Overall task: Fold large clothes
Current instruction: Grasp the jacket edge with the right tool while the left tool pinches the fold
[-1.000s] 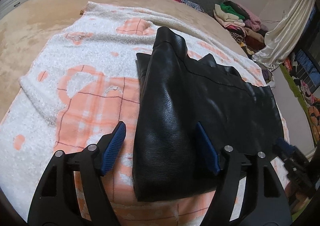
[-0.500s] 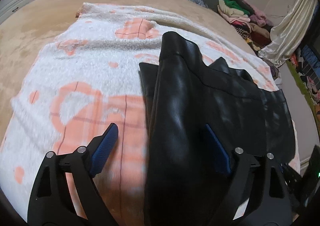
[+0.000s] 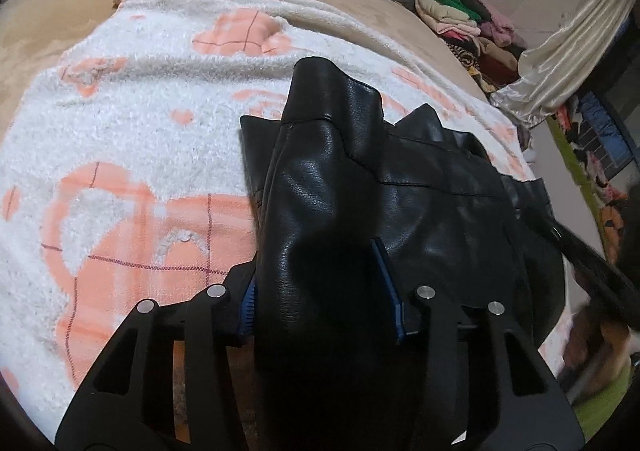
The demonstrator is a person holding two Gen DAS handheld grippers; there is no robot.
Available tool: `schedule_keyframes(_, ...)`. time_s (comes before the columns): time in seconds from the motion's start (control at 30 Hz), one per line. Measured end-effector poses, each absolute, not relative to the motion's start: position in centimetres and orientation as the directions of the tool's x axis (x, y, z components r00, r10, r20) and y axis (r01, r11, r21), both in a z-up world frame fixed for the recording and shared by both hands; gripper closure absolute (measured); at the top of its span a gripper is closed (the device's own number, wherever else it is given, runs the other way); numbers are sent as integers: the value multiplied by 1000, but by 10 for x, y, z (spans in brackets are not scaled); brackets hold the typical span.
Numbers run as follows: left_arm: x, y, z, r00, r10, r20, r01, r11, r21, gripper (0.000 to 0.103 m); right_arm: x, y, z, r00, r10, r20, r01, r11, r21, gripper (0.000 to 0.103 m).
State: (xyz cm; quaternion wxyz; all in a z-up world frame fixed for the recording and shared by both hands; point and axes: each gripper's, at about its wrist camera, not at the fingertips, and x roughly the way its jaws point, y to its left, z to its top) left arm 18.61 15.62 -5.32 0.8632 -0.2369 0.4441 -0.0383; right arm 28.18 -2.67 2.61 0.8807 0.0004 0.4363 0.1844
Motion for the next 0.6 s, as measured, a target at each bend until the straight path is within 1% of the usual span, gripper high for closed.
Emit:
schedule_keyframes(0.07,187,158,-54,601,-288,-745,-142,880,-454,64,303,-20,13,527,277,-803,-285,948,141,70)
schedule_keyframes(0.13,188,160,-53,602,-296,-742,-139,876,-463,63,318,-16,-10,450,253,-857,-261,954,145,69)
schedule_keyframes(0.2,190,164,-54,601,-317,-733,-145,859,-490,62,321,-13,-23,440,229,-868,-265,957,117,69)
schedule_keyframes(0.27,192,168,-56,598,-328,-731,-159,846,-509,53,319,-8,-25,457,209,-865,-269,959,90,69)
schedule_keyframes(0.3,193,172,-58,597,-333,-730,-165,839,-519,51,318,-8,-26,460,207,-863,-269,959,87,69)
schedule_keyframes(0.37,195,175,-59,595,-346,-725,-171,827,-535,48,320,-13,-27,453,235,-860,-260,957,125,69)
schedule_keyframes(0.43,195,177,-56,599,-341,-725,-175,828,-533,44,317,-21,-16,468,274,-840,-265,950,162,68)
schedule_keyframes(0.53,193,181,-52,613,-319,-723,-192,827,-528,33,280,-29,7,506,337,-794,-311,930,197,68)
schedule_keyframes(0.6,195,185,-54,612,-321,-723,-200,822,-533,32,253,-29,11,502,369,-782,-350,914,207,68)
